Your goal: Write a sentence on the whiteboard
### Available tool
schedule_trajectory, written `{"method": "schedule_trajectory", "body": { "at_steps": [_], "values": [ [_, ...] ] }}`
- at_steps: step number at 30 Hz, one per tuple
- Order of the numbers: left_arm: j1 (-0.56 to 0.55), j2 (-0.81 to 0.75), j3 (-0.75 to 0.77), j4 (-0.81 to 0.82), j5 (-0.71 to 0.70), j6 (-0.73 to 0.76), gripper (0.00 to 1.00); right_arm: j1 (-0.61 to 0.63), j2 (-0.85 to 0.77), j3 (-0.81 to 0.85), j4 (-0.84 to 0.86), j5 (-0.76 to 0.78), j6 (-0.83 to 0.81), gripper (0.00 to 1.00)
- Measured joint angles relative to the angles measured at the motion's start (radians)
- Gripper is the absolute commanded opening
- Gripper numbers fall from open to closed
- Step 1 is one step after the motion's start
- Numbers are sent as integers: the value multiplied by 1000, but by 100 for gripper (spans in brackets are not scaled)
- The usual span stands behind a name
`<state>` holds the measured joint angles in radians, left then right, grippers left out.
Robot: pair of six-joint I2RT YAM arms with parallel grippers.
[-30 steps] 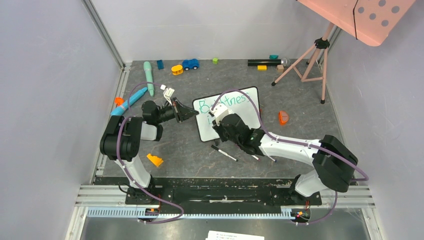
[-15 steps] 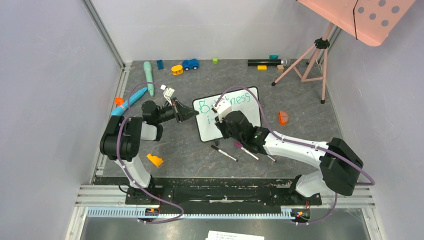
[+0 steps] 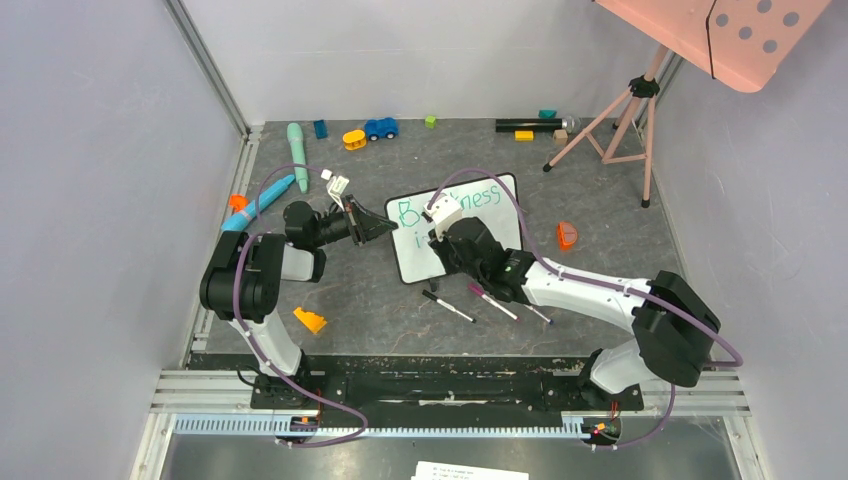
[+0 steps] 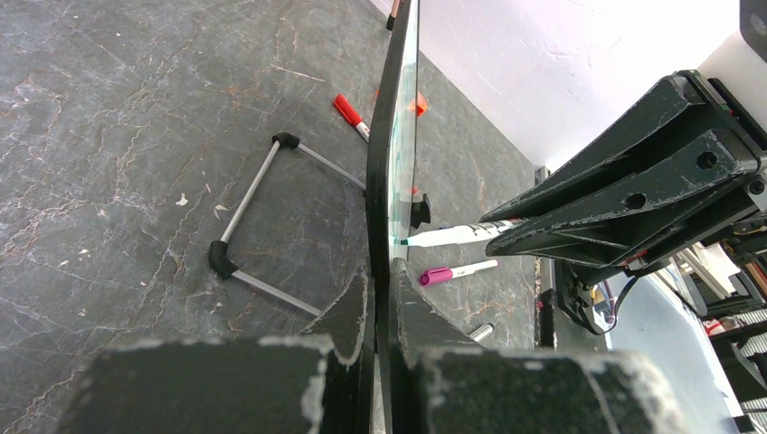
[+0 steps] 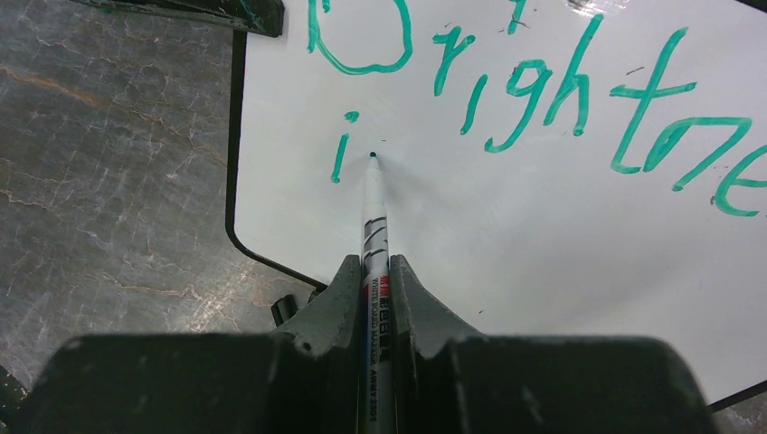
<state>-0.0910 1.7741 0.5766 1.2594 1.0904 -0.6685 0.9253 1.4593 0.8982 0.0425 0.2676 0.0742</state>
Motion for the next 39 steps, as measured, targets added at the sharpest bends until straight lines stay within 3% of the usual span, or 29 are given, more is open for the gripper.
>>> {"method": "schedule_trajectory", "body": {
  "at_steps": [39],
  "values": [
    [0,0,0,-2,-1,0,2,-9,-5,-21,-6,-23,5,0]
  ]
}}
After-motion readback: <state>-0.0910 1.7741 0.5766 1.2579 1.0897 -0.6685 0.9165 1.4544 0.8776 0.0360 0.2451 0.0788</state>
